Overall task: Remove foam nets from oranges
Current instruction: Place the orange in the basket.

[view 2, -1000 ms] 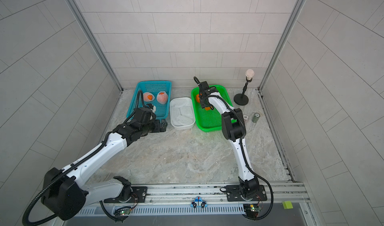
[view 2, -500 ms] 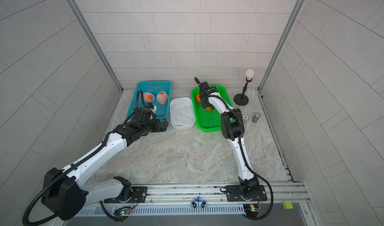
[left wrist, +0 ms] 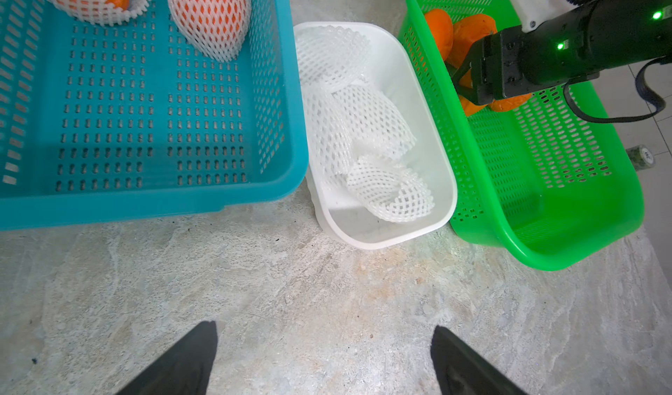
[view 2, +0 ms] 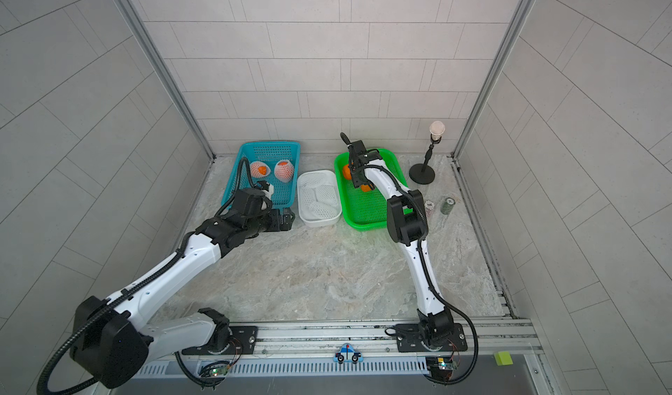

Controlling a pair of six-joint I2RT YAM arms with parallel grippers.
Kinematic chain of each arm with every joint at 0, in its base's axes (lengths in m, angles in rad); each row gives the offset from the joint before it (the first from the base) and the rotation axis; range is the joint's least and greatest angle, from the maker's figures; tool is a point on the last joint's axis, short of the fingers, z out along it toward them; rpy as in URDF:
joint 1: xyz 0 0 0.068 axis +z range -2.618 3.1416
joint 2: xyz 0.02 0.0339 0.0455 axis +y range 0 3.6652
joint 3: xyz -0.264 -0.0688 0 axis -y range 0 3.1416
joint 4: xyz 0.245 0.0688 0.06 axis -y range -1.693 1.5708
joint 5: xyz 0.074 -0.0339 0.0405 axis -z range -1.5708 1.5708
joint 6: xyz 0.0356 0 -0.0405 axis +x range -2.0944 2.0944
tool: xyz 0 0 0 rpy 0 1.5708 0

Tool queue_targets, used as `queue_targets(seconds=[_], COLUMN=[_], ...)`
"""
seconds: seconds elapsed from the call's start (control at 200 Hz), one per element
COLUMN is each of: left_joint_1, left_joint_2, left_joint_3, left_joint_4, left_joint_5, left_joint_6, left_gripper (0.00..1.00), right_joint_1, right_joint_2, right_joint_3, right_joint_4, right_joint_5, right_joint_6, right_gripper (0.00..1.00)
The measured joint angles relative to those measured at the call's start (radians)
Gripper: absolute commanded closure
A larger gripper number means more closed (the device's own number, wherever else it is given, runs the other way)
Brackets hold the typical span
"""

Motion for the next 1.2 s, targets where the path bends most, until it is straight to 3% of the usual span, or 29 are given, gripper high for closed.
queue_targets(seconds=[0.605, 0.725, 0.816, 1.046, 1.201], left_joint_1=[0.001, 0.005, 0.013, 0.047, 0.119], left_joint_2=[-0.035, -0.035, -0.027, 0.001, 0.062], left_joint_3=[-0.026, -0.026, -0.006, 0.137, 0.206], left_joint_4=[0.01, 0.005, -0.038, -0.123, -0.145], left_joint_5=[-0.007, -0.018, -0.026, -0.074, -0.089], left_joint_6=[-0.008, -0.016, -0.019, -0.006, 0.003], left_gripper=[0.02, 0.04, 0.05, 0.04, 0.04], right_joint_1=[0.009, 0.026, 0.044, 0.084, 0.098], right_joint_2=[-0.038, -0.151, -0.276, -0.623, -0.825], right_joint_3=[-0.013, -0.101, -0.203, -0.53, -0.731], right_joint_4=[-0.017, 0.002, 0.029, 0.164, 0.22], right_joint_5=[0.027, 0.027, 0.027, 0.028, 0.03], right_joint_6=[-0.017, -0.021, -0.016, 0.0, 0.006], right_gripper=[0.24, 0.22, 0.01, 0.0, 0.0])
